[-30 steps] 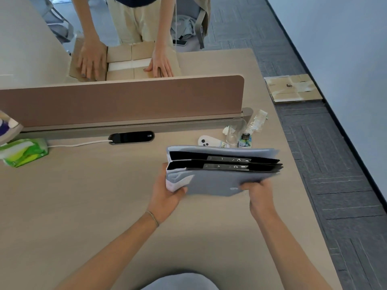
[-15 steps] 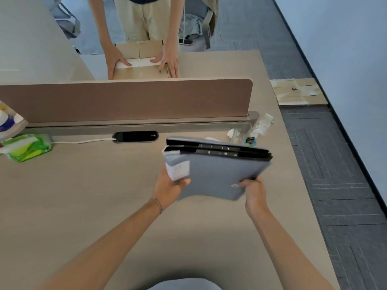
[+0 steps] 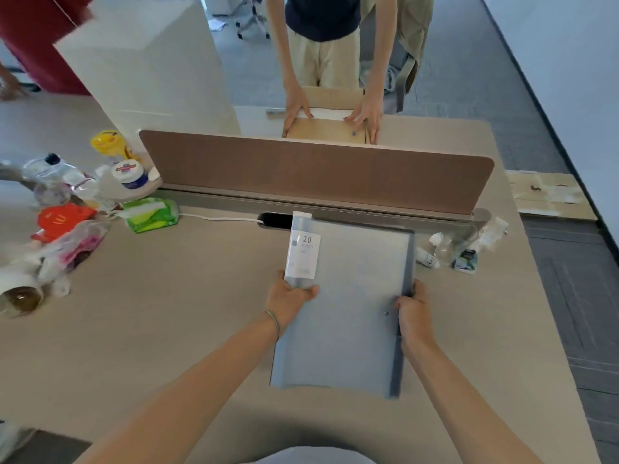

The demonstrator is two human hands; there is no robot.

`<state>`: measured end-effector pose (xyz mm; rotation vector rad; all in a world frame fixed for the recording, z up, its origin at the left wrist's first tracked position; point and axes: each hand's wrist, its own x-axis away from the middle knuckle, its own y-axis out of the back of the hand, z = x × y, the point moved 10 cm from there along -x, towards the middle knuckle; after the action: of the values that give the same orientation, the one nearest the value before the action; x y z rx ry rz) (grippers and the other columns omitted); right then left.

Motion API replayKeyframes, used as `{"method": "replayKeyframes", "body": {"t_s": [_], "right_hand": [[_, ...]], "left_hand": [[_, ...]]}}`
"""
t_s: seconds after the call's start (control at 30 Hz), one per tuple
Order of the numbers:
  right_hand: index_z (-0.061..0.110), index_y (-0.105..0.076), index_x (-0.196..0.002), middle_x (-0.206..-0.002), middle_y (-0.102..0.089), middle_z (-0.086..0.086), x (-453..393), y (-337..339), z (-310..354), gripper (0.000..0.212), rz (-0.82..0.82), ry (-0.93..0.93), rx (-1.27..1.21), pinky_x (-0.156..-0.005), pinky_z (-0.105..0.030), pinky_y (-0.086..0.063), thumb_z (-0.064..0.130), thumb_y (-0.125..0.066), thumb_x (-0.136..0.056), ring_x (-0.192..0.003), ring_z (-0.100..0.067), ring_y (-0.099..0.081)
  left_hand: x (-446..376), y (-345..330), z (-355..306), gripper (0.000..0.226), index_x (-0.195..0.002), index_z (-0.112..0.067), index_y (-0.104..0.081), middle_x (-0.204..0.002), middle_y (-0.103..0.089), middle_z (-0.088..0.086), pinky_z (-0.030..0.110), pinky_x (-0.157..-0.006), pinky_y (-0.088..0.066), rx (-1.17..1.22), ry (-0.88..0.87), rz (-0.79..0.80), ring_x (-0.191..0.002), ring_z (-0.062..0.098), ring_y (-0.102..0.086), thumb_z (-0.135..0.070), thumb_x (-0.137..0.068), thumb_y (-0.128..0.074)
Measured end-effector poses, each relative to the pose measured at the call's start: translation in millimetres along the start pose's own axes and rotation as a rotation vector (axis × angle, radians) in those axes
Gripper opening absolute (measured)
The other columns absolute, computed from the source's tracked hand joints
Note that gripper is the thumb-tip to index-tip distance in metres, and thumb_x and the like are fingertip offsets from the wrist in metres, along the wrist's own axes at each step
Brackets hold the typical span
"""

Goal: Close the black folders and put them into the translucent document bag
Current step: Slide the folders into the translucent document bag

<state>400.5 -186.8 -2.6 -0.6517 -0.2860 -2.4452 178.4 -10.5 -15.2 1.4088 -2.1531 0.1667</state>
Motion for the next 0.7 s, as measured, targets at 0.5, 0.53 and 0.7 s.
{"method": "replayKeyframes", "body": {"t_s": [0.5, 0.53, 0.7], "right_hand": [[0.009, -0.055, -0.123, -0.109, -0.069, -0.014, 41, -224, -30, 0.046, 0.179, -0.004, 0.144, -0.061, -0.029, -0.049, -0.007, -0.063, -0.081, -0.083, -0.026, -0.067], [0.009, -0.057, -0.121, -0.109, -0.07, -0.016, 40, -240, -36, 0.044, 0.182, -0.029, 0.131, -0.061, -0.03, -0.05, -0.006, -0.064, -0.081, -0.082, -0.028, -0.067], [0.009, -0.061, -0.111, -0.104, -0.071, -0.019, 35, -322, -70, 0.036, 0.19, -0.164, 0.054, -0.061, -0.037, -0.054, -0.001, -0.067, -0.078, -0.078, -0.03, -0.067]], "left_hand": [[-48, 216, 52, 0.076, -0.121, -0.018, -0.065, -0.115, -0.074, 0.005, 0.05, -0.105, -0.051, 0.086, 0.187, -0.002, -0.111, 0.026, -0.067, -0.036, -0.051, -0.086], [-51, 231, 53, 0.07, -0.121, -0.017, -0.065, -0.115, -0.074, 0.006, 0.049, -0.105, -0.051, 0.082, 0.198, -0.01, -0.111, 0.026, -0.067, -0.032, -0.056, -0.086], [-74, 303, 59, 0.052, -0.118, -0.014, -0.067, -0.112, -0.074, 0.005, 0.04, -0.099, -0.052, 0.086, 0.213, -0.065, -0.109, 0.025, -0.067, -0.019, -0.069, -0.083]]}}
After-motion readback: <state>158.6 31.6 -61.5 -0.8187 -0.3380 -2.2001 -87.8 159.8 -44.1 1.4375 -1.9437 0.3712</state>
